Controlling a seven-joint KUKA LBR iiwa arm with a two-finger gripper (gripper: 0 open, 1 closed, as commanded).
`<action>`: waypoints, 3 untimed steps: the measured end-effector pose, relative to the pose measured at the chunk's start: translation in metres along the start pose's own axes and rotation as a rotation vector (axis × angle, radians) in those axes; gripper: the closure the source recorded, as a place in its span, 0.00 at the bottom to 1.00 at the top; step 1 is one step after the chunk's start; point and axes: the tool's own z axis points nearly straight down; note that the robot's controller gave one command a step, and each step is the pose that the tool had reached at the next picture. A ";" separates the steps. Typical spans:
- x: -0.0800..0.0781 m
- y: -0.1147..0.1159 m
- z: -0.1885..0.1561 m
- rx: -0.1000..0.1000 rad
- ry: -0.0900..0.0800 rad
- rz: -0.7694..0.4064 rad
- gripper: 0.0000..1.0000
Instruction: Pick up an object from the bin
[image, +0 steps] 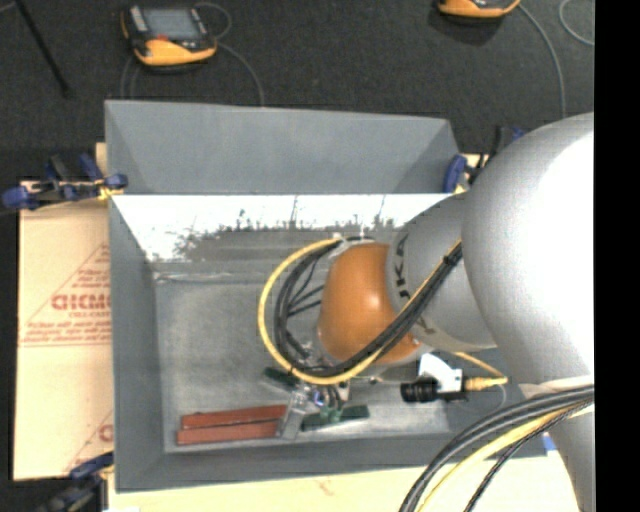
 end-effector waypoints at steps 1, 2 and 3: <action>0.024 0.066 -0.003 0.001 -0.003 -0.285 1.00; 0.024 0.066 -0.003 0.001 -0.003 -0.284 1.00; 0.025 0.065 -0.006 0.002 -0.001 -0.284 1.00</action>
Offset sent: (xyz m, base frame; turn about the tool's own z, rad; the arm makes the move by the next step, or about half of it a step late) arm 0.0000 0.0000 0.0000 0.0000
